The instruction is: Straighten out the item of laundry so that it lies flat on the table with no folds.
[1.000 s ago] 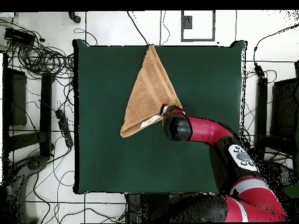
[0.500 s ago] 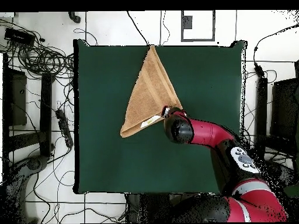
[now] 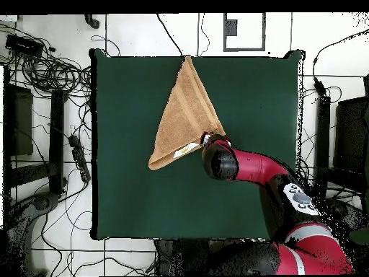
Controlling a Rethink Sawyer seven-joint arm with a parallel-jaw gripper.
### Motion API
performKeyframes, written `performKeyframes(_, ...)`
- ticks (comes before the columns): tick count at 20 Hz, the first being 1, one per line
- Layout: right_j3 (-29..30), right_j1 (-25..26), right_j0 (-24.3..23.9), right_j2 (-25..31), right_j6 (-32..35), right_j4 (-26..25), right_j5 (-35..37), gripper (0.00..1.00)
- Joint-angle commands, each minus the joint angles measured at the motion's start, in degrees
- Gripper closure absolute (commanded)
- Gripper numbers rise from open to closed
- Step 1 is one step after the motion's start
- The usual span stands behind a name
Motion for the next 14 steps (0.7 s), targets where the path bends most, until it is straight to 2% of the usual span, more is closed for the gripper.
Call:
performKeyframes(1, 5.2, 2.3, 1.3, -0.1, 6.2, -1.4, -0.2, 0.0)
performKeyframes(5, 4.6, 2.2, 1.4, -0.3, 6.1, -1.2, 0.0, 0.0)
performKeyframes(7, 4.5, 1.3, 1.7, -1.0, 6.3, -1.8, -2.3, 0.0)
performKeyframes(11, 5.2, -0.5, 0.4, -1.3, 5.0, -2.2, 0.2, 0.0)
performKeyframes(14, 6.2, -0.5, -0.3, -1.6, 4.8, -2.9, -0.6, 0.0)
